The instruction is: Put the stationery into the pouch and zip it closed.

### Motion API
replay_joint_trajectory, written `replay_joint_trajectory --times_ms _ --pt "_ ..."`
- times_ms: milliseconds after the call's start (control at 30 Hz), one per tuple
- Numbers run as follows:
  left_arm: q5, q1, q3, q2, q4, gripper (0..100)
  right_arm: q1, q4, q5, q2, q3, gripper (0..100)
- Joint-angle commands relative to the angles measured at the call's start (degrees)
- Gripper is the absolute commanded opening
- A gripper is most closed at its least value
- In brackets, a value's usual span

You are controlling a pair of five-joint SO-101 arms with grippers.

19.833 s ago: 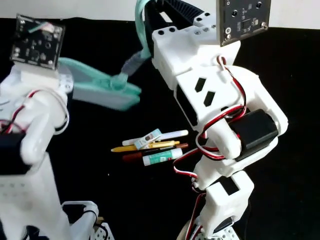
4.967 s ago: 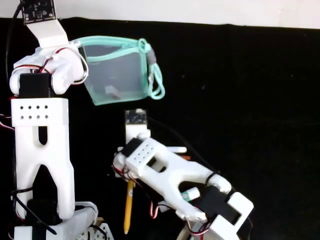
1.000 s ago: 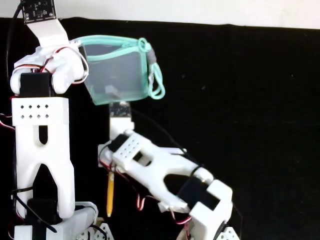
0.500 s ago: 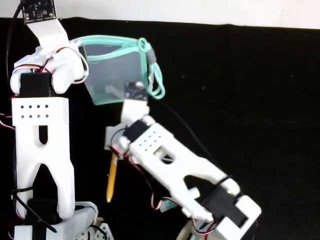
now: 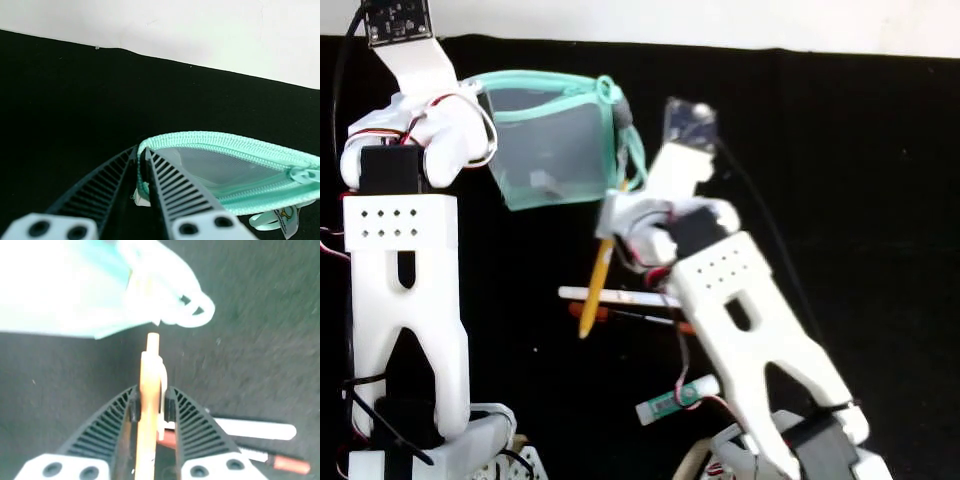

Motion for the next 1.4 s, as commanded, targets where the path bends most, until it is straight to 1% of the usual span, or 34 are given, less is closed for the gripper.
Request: replay_joint_trajectory --times_ms 0,100,233,400,500,733,833,1100,1367 --pt "0.4 0.0 0.4 0.9 -0.4 1 3.7 0.2 4.0 -4.3 -6.5 0.6" --pt "0.4 0.0 0.4 0.9 -0.3 1 5.1 0.0 6.8 -4.3 -13.9 0.6" --pt "0.4 0.0 0.4 0.9 -0.3 1 4.9 0.0 9.8 -1.9 -25.3 0.6" --pt "0.4 0.0 0.4 0.9 -0.3 1 4.8 -0.2 15.3 7.3 -43.5 0.6" --pt "0.4 0.0 0.4 0.9 -0.3 1 4.8 -1.3 17.0 13.8 -54.6 0.6" --pt "0.4 0.0 0.4 0.9 -0.3 1 3.7 -1.3 17.1 26.5 -75.2 0.6" --pt "0.4 0.0 0.4 0.9 -0.3 1 1.8 -1.3 17.1 30.1 -82.9 0.6" --pt "0.4 0.0 0.4 0.9 -0.3 1 -1.9 -1.4 16.9 38.3 -97.3 0.6" --pt "0.4 0.0 0.4 0.9 -0.3 1 -1.5 -4.4 17.1 51.6 -112.1 0.6"
